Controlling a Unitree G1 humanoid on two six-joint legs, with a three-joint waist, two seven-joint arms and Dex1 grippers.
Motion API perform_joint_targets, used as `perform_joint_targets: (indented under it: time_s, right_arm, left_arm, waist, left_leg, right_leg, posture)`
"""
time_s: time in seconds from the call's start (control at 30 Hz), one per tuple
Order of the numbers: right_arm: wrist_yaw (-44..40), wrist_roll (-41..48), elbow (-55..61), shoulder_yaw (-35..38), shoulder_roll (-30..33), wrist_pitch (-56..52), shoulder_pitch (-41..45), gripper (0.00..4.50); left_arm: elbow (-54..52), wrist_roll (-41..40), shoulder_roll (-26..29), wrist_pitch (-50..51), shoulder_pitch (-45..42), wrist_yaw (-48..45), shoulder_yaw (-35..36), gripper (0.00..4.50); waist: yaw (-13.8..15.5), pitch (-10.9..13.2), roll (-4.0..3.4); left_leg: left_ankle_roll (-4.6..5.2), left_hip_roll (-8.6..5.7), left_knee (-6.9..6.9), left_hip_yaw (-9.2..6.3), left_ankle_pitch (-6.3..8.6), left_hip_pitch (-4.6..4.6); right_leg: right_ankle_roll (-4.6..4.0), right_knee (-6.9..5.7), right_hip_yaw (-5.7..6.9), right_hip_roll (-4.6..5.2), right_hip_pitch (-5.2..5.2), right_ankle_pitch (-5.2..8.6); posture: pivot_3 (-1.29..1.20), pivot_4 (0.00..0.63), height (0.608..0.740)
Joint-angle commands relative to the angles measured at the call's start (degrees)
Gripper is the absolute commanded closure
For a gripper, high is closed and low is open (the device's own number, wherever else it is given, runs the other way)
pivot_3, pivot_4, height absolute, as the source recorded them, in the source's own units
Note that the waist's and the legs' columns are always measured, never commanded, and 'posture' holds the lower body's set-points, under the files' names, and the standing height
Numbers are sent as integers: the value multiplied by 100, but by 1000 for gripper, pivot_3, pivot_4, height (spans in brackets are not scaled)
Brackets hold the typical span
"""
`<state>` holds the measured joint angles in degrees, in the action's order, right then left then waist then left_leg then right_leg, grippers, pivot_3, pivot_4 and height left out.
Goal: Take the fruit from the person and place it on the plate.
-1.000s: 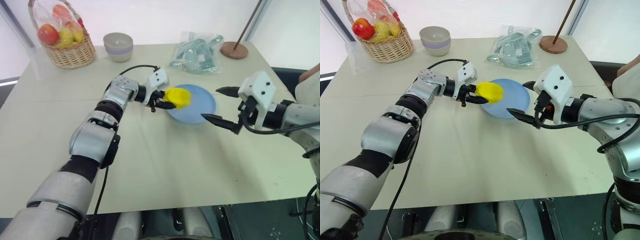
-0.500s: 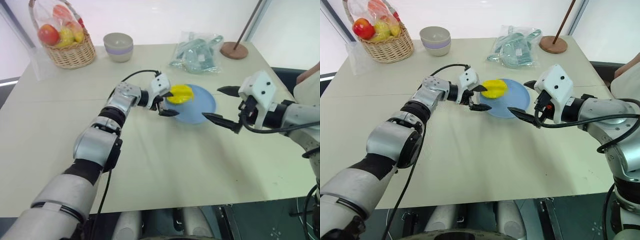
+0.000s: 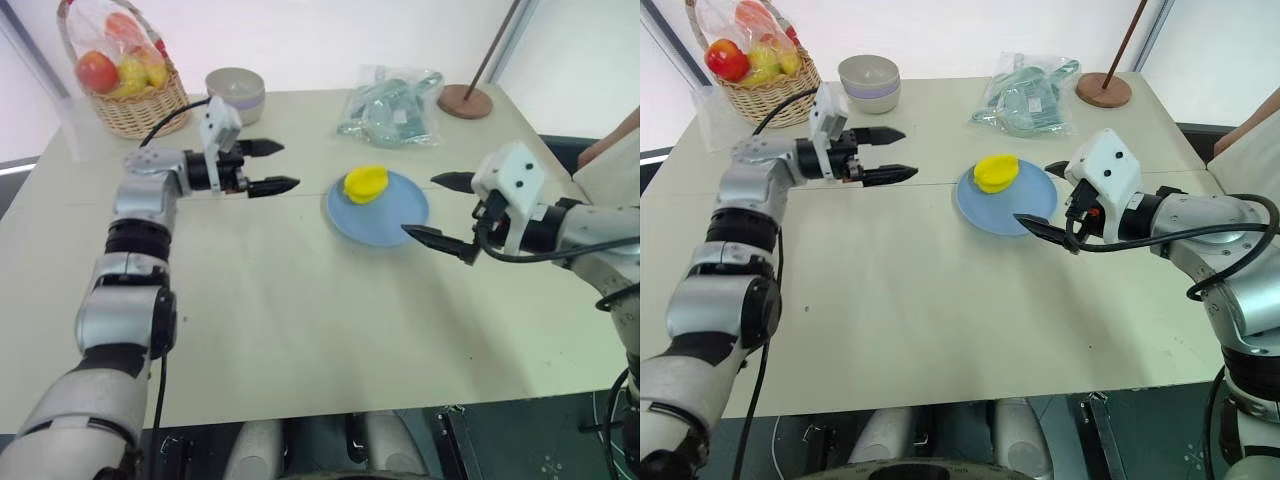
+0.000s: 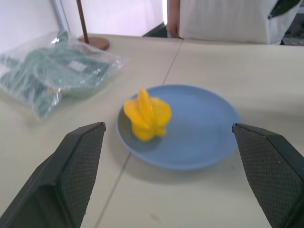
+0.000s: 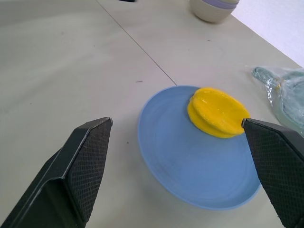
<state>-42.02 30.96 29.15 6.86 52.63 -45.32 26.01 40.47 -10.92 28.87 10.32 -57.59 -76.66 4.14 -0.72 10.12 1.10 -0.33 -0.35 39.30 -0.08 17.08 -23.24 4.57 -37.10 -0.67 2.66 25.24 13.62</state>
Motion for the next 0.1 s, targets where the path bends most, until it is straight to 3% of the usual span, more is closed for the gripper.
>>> perform_joint_targets:
  time_s: [0.03,0.1]
  right_arm:
    - [-96,-87,-68,8,-1,223,139,0]
    - [-142,-119,-126,-25,2,271,170,0]
  left_arm:
    - [-1632,-447,554,828,463,67,223,27]
    - [-2129,-627,810,1211,692,198,321,27]
  waist:
    - [0,0,0]
    - [4,0,0]
  left_leg:
    - [-1,0,0,-1,0,0]
    - [-3,1,0,-1,-1,0]
  right_leg:
    - [0,0,-4,0,0,0]
    - [0,0,-5,1,1,0]
  posture:
    - [0,150,740]
    - [0,150,740]
